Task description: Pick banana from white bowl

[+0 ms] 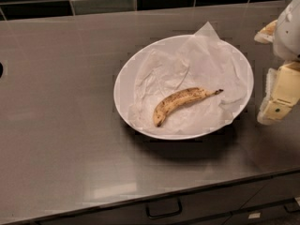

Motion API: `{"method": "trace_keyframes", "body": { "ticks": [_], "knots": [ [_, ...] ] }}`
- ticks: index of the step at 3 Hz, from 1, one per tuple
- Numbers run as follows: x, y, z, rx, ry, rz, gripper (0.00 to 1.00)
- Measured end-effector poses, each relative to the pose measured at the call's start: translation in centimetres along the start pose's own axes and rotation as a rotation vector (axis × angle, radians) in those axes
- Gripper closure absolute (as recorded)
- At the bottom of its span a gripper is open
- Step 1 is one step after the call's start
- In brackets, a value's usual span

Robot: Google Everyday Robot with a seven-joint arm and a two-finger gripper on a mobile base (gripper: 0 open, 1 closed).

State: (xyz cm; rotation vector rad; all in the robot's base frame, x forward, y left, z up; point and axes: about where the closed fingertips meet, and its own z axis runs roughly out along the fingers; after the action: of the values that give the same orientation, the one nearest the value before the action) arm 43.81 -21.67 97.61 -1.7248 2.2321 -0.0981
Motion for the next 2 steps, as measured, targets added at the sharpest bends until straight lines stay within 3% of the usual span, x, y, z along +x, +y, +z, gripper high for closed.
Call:
{"method": "trace_keyframes", "body": {
  "ticks": [2],
  "knots": [
    [-0.86, -0.58, -0.31, 0.008, 0.006, -0.023, 0.00]
  ]
}}
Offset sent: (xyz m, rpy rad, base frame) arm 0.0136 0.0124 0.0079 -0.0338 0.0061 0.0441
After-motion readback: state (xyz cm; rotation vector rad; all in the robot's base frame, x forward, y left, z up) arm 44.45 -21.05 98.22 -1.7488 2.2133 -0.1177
